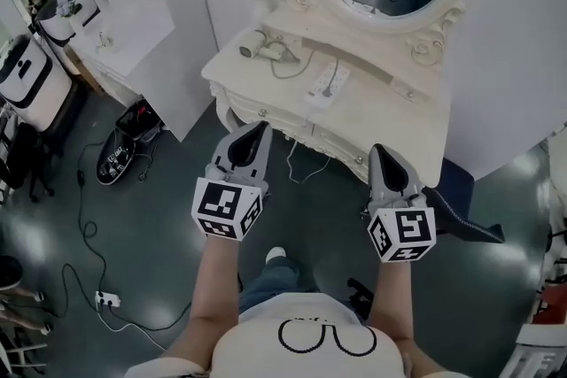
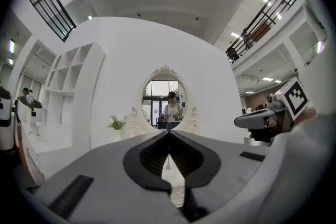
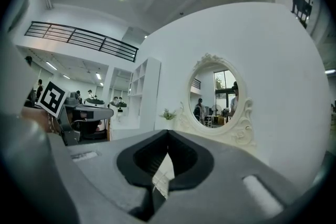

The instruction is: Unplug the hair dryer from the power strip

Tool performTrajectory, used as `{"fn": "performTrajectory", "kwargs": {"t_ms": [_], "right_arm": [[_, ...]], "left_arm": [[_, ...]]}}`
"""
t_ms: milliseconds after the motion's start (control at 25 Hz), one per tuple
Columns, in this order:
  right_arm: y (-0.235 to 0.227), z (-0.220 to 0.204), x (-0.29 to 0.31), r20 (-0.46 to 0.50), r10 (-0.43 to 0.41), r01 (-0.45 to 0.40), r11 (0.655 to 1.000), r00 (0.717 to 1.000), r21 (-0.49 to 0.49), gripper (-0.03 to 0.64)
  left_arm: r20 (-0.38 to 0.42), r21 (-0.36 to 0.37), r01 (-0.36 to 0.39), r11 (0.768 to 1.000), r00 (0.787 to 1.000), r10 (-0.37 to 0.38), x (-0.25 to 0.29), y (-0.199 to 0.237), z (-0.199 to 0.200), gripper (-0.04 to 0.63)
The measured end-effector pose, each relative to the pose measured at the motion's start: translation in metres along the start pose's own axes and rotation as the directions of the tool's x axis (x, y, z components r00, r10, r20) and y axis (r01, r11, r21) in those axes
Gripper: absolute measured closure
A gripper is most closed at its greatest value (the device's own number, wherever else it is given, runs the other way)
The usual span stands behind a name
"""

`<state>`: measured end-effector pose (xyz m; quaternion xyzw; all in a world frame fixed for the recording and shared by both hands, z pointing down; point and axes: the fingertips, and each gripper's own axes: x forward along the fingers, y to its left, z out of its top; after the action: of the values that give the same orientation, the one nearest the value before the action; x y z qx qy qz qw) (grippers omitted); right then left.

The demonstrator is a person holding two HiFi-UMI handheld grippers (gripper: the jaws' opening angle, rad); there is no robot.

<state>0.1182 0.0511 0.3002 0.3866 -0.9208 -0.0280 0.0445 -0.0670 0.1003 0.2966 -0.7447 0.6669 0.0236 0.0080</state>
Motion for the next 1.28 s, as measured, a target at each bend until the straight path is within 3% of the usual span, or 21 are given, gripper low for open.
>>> {"fn": "performTrajectory", "kwargs": {"t_ms": [280,560,920,1080,1200,1280], "right_arm": [[0.013,-0.004,0.063,-0.02,-0.03,0.03,0.999,0.999,0.018,0.614],[-0.008,-0.023,0.107,-0.06,-0.054,0.058,0.996,0.997,0.062,0.614],[-0.055,-0.044,0.178,-0.077,-0.068,0.074,0.994,0.995,0.085,0.614],[-0.087,-0.047,0.21,-0.089,-0.078,0.086,0.992,0.993,0.095,0.614],[-0.11,-0.055,0.23,-0.11,-0.08,0.092,0.99,0.991,0.11,0.614],[-0.121,-0.062,0.242,-0.127,-0.074,0.089,0.988,0.989,0.123,0.614]], "left_arm": [[-0.017,-0.002,0.066,0.998,0.998,-0.066,0.045,0.063,-0.019,0.597],[-0.077,-0.08,0.181,0.98,0.979,-0.187,0.084,0.072,-0.052,0.595],[-0.16,-0.096,0.25,0.963,0.951,-0.263,0.173,0.085,-0.081,0.58],[-0.202,-0.12,0.332,0.935,0.914,-0.351,0.221,0.079,-0.092,0.467],[-0.26,-0.138,0.388,0.911,0.873,-0.412,0.252,0.069,-0.109,0.341],[-0.29,-0.143,0.416,0.898,0.85,-0.44,0.269,0.064,-0.122,0.322]]}}
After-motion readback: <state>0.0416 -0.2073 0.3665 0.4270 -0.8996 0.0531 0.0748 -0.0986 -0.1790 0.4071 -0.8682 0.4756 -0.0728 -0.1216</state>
